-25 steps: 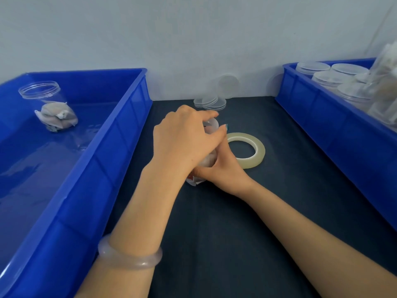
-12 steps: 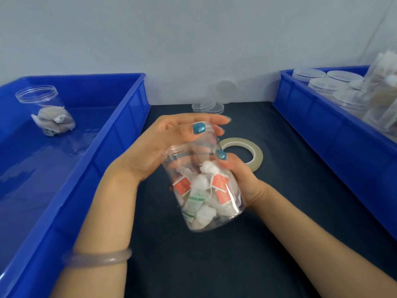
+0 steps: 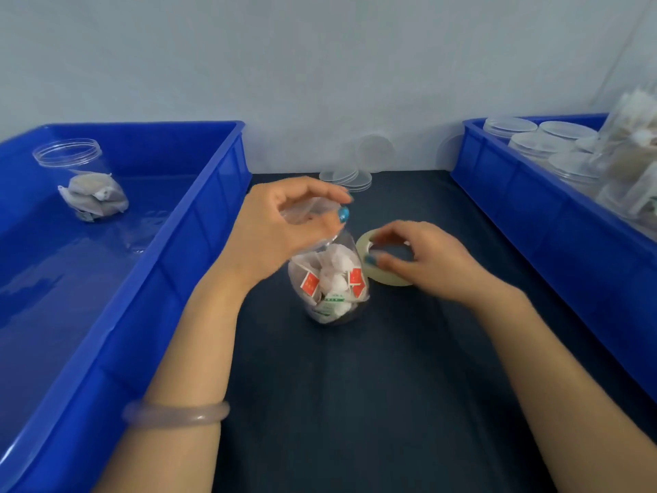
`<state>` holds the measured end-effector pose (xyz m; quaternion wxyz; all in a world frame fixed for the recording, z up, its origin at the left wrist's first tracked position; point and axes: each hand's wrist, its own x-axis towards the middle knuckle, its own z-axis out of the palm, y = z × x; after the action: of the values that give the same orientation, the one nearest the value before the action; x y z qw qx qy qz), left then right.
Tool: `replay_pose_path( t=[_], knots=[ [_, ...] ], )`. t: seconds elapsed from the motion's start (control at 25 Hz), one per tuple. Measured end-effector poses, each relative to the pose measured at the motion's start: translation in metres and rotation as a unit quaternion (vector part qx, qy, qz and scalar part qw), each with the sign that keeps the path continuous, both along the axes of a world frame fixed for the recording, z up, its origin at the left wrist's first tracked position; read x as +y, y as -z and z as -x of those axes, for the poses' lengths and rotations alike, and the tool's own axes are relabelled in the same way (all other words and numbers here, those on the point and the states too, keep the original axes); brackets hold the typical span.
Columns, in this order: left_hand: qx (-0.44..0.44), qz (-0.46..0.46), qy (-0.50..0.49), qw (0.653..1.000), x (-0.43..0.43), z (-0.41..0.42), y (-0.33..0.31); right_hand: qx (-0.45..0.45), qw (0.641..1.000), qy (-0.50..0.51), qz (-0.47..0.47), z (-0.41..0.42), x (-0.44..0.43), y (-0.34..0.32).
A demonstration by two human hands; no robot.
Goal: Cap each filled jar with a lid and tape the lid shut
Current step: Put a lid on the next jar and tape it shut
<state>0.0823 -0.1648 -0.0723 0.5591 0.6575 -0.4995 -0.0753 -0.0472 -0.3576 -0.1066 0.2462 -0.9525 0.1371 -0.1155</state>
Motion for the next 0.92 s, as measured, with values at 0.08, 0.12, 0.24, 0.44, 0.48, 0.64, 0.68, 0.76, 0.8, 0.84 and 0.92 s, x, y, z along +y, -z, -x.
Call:
replay_pose_path(
  t=[0.08,0.12,0.24,0.44,0.48,0.64,0.68,0.76,0.8,0.84,0.92],
  knots=[
    [-0.069,-0.041,-0.028,0.996,-0.008,0.008,0.003,0.117,0.992,0.002,0.046,0.008,-0.016,0.004],
    [-0.098,-0.054,-0.043,0.993,-0.012,0.011,0.004,0.146,0.988,-0.002,0.055,0.009,-0.020,0.006],
    [-0.178,-0.049,-0.090,0.979,-0.017,0.014,0.007,0.123,0.988,0.002,0.094,0.006,-0.022,0.011],
    [-0.329,0.015,-0.152,0.932,-0.020,0.018,0.008,0.029,0.999,0.023,-0.020,0.010,-0.022,0.007],
    [-0.360,0.028,-0.174,0.916,-0.020,0.019,0.008,-0.042,0.995,0.022,-0.091,0.011,-0.018,0.004],
    [-0.420,0.022,-0.222,0.880,-0.025,0.026,0.009,-0.217,0.949,-0.042,-0.223,0.011,0.007,-0.012],
    [-0.415,0.010,-0.225,0.882,-0.026,0.028,0.009,-0.224,0.948,-0.062,-0.218,0.012,0.011,-0.015],
    [-0.399,-0.002,-0.234,0.887,-0.028,0.034,0.008,-0.233,0.948,-0.081,-0.199,0.012,0.016,-0.018],
    [-0.393,0.000,-0.240,0.888,-0.029,0.035,0.008,-0.238,0.948,-0.082,-0.193,0.013,0.017,-0.019],
    [-0.388,0.006,-0.247,0.888,-0.029,0.037,0.007,-0.244,0.948,-0.081,-0.185,0.013,0.018,-0.020],
    [-0.391,0.022,-0.258,0.883,-0.031,0.042,0.007,-0.257,0.950,-0.074,-0.163,0.013,0.022,-0.019]
  ],
)
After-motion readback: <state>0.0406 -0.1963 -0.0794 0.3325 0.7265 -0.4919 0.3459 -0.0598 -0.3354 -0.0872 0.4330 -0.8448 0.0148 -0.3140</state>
